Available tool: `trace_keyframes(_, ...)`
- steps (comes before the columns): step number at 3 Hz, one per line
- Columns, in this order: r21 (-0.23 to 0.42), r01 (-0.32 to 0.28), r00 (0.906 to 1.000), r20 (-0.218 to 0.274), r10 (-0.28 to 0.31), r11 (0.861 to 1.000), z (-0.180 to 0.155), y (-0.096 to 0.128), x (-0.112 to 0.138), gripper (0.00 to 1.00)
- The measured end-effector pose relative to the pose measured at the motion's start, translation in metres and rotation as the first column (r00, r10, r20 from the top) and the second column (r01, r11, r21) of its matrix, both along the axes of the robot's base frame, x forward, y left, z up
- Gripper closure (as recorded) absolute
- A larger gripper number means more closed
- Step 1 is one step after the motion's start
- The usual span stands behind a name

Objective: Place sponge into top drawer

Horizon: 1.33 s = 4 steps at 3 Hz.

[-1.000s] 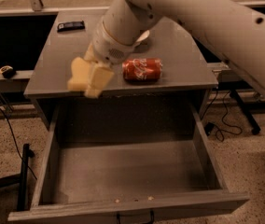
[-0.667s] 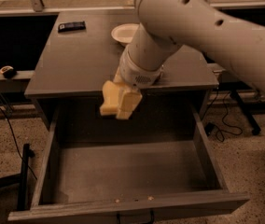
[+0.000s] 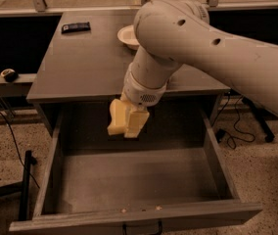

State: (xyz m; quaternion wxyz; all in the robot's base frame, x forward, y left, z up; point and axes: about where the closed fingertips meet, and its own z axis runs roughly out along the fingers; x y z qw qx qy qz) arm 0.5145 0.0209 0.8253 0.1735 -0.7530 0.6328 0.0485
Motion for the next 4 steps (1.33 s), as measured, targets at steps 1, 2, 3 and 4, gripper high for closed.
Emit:
trace_keyframes(1, 0.014, 0.018, 0.9988, -0.045, -0.017, 1.0, -0.084, -0.007, -0.017, 1.0)
trace_keyframes(2, 0.037, 0.041, 0.9979, -0.052, -0.039, 0.998, -0.152, -0.012, -0.028, 1.0)
trace_keyframes(3, 0.055, 0.063, 0.9975, -0.036, -0.061, 0.997, -0.192, -0.008, -0.028, 0.81)
trace_keyframes(4, 0.138, 0.085, 0.9961, -0.034, -0.081, 0.987, -0.205, -0.003, -0.021, 0.58)
